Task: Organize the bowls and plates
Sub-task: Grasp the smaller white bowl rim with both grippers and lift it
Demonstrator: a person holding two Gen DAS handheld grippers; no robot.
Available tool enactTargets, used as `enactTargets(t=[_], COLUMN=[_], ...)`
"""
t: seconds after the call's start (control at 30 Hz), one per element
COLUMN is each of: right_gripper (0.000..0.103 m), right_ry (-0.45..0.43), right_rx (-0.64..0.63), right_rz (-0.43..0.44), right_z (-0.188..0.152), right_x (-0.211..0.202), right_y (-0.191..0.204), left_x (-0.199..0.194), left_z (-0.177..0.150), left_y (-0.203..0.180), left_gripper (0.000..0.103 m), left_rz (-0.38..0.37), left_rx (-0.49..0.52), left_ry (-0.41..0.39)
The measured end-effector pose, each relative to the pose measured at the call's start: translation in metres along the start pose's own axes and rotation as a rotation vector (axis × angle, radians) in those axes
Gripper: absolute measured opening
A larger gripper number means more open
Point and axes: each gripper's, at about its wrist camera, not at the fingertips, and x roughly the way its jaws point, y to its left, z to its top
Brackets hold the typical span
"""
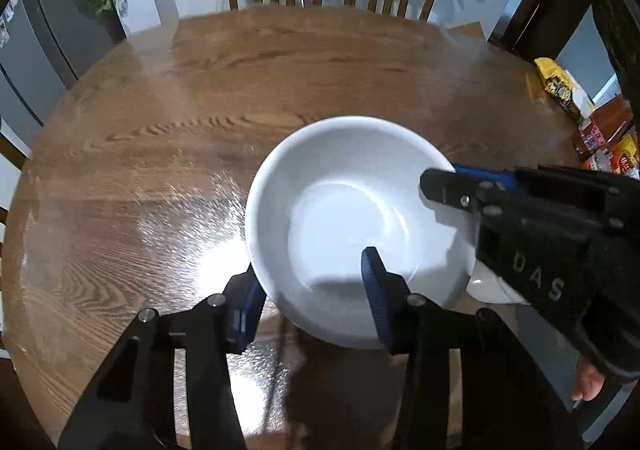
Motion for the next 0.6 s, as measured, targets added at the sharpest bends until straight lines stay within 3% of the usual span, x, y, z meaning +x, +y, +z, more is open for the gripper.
enactTargets(t=[0.2,0.6], right_gripper=[0.009,0.009], right_ry=[-0.072,-0.207], right_rx=[0.012,0.05], right_rz=[0.002,-0.005], right_z=[-0.011,-0.059], right_x=[-0.035,-0.106], right_y=[0.01,0.028], left_x=[-0.032,-0.082], left_z=[-0.004,-0.044], left_y=[-0.002,-0.02], left_gripper=[0.043,0.043], left_rz=[0.006,-0.033], left_rx=[0.025,0.098], left_ry=[-0.069,-0.133])
